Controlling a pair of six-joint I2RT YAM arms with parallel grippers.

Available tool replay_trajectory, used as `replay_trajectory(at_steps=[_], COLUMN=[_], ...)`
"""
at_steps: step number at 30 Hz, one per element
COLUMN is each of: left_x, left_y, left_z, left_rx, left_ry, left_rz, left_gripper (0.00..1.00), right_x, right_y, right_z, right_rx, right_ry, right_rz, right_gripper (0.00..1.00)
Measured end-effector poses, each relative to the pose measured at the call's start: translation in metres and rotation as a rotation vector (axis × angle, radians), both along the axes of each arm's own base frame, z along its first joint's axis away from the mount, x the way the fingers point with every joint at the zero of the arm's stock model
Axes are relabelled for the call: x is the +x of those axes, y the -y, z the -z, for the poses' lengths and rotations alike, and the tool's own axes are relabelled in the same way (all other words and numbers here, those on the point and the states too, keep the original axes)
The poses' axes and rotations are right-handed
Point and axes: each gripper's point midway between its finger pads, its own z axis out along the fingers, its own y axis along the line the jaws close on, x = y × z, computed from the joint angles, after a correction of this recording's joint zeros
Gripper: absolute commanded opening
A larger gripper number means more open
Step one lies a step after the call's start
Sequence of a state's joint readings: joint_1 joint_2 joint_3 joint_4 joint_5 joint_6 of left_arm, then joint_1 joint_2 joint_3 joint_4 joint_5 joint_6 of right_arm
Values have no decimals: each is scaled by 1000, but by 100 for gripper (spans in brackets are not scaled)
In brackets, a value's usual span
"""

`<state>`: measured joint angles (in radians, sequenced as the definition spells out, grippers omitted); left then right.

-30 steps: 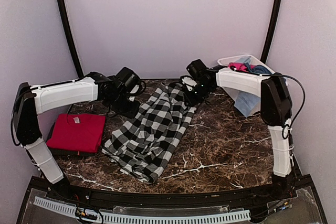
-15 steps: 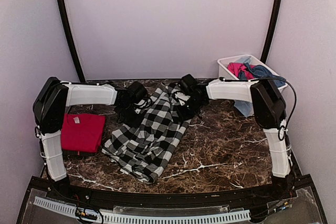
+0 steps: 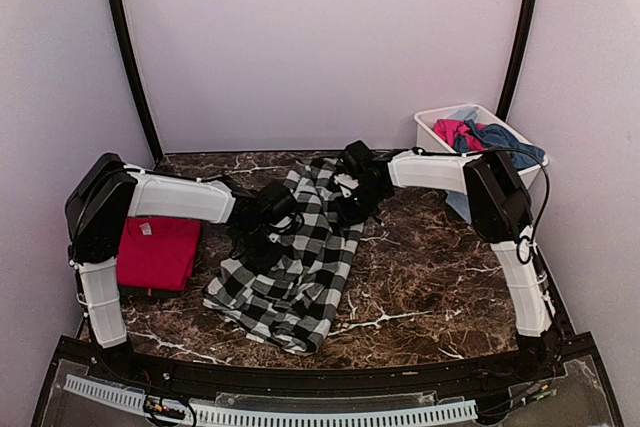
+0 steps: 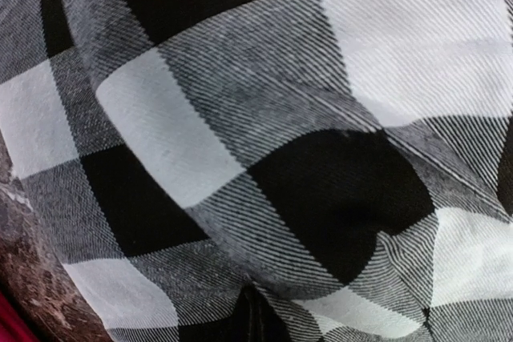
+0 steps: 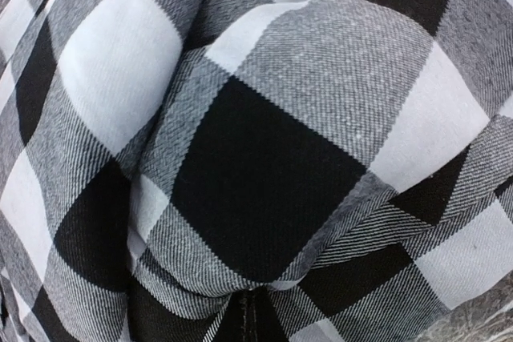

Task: Fold and stack the mixed laundry pile
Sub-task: Rotate the rectangle-folded shirt at the center of the board.

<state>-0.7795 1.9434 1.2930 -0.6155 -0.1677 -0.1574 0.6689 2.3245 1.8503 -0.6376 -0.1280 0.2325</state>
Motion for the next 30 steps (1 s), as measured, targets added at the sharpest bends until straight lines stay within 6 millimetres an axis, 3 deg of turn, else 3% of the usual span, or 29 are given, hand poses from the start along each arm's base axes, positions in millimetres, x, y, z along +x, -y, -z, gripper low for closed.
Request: replay_trajectory(at_steps=[9,17,24,30], left_x=[-38,-28,-16,1], left_y=[53,86,84,67], left_z=[-1,0,-1,-1], left_rx=[-143,-238,-250,-214], left_ry=[-82,-91,-79,-49], left_rz=[10,-7,-26,-55], left_gripper=[0,0,0,0], right_x=[43,70,76,75], right_y=[0,21,30,38], right_z=[-1,0,0,-2], right_rx=[19,24,30,25], right_ry=[59,80,91,86], right_rz=[-11,29,47,58], right_gripper=[0,0,0,0])
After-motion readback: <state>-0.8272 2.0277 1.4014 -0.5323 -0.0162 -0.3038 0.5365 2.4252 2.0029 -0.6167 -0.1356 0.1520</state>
